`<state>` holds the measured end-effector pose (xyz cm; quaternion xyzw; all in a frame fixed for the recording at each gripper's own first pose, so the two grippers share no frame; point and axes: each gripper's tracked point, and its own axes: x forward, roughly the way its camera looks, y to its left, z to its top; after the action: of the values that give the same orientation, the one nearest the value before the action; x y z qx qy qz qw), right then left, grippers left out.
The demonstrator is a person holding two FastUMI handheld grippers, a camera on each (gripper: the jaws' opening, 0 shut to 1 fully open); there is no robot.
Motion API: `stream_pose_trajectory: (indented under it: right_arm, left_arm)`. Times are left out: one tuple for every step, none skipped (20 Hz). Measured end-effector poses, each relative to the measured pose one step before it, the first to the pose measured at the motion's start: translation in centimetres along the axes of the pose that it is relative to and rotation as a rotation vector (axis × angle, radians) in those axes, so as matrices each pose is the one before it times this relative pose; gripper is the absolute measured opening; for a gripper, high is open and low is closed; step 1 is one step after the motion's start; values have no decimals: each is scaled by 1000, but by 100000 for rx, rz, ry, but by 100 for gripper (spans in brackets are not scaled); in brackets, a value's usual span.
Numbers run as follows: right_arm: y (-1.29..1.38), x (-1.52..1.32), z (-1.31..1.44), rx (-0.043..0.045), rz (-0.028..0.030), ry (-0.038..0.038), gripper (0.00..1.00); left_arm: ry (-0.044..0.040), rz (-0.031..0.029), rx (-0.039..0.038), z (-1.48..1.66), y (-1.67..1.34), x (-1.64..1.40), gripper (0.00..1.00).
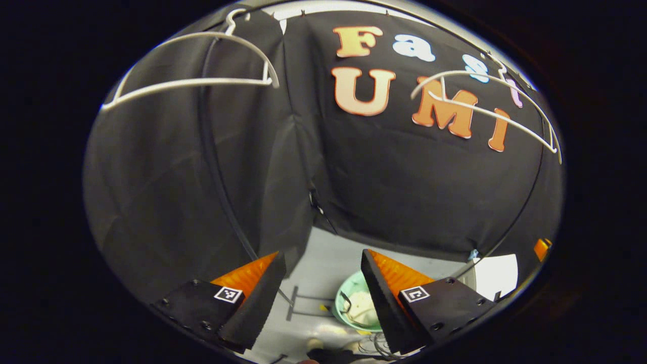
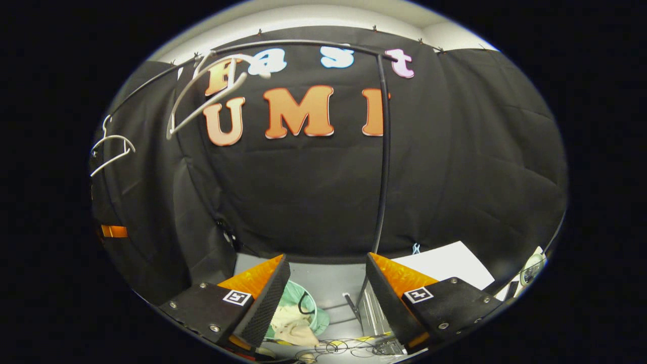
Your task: Grasp the clothes on the hanger with both hands and then place them into the laundry hamper below.
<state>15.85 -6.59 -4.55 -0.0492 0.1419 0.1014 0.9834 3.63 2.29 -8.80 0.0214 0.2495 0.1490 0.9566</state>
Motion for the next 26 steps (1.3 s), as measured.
stream_pose_trajectory:
  right_arm:
    - [-78, -491, 1239, -1969, -1103, -3216, 94]
    - [93, -717, 1456, -2043, -1048, -3484, 94]
    - [218, -601, 1658, -1320, -627, -3418, 94]
    - [408, -771, 1776, -502, 650, -3922, 94]
    - [565, -589, 1834, 216, 930, -3728, 94]
    - [399, -755, 1778, 623, 35, -3126, 94]
    - [178, -278, 1587, 938, -791, -2400, 94]
    - [-144, -254, 1058, 1198, -795, -1882, 94]
    - [92, -411, 1067, 1111, -335, -1607, 99]
    - [202, -659, 896, 700, -450, -1628, 99]
    - [-48, -515, 751, -51, -1305, -1242, 94]
    - [-269, -361, 276, -755, -1647, -717, 93]
    - [-140, -300, 157, -1006, -1812, -121, 93]
    - [-79, -303, 71, -918, -1962, 243, 93]
    - [-131, -418, 45, -719, -1671, -265, 93]
    - [144, -320, 171, -538, -1090, -596, 93]
    - [-11, -266, -67, -469, -972, 125, 93]
    - [148, -206, -275, -187, -346, 159, 93]
    - [158, -64, -21, 524, -158, -233, 93]
    - [-103, 25, 12, 963, -477, -340, 93]
    - [-177, 123, 70, 1255, -70, -372, 93]
    - [-275, 156, 3, 1030, 347, -264, 93]
    - [-454, 190, -18, 498, 178, -303, 98]
    - [-765, 481, 142, 42, -165, -277, 98]
    - [-906, 375, 182, -128, -271, -381, 93]
    - [-956, 447, 136, -32, 110, -381, 93]
  left_arm:
    - [-4692, -969, 1047, 1314, -164, -263, 98]
    - [-4113, -1745, 851, 1490, -208, -185, 98]
    - [-4093, -2534, 780, 1770, -451, -323, 98]
    - [-4425, -2029, 438, 1855, -159, -282, 98]
    - [-4843, -1990, 192, 2017, -194, -121, 98]
    - [-4487, -1845, 169, 1934, -10, 231, 98]
    - [-3634, -1620, 249, 1531, -28, -70, 97]
    - [-3135, -1688, 274, 1220, 58, -109, 99]
    - [-2537, -445, 715, 547, 500, -120, 97]
    - [-2309, -284, 1003, 89, 985, -148, 99]
    - [-1557, -704, 675, 458, 603, -28, 100]
    - [-969, -950, 33, 189, 128, 400, 97]
    - [-296, -1113, -399, -50, -62, 362, 94]
    - [-111, -1213, -1189, -269, -47, 383, 94]
    - [-57, -1390, -1803, -255, -144, 107, 94]
    - [340, -1255, -2080, -92, -2, 57, 94]
    - [924, -808, -1553, -101, -18, 1, 94]
    - [856, -102, -528, 46, 411, 5, 94]
    - [-781, 641, 258, 461, 397, -90, 94]
    - [-1430, 240, 531, 704, 211, -89, 94]
    - [-1121, 343, 644, 586, 128, 32, 94]
    - [-1044, 801, 482, 451, 43, -12, 94]
    - [-1001, 969, 164, 479, -76, -5, 94]
    - [-524, 923, -161, 150, -253, 81, 94]
    - [-251, 886, -322, 97, -366, 22, 94]
    - [-178, 1086, -247, 157, -413, -86, 94]
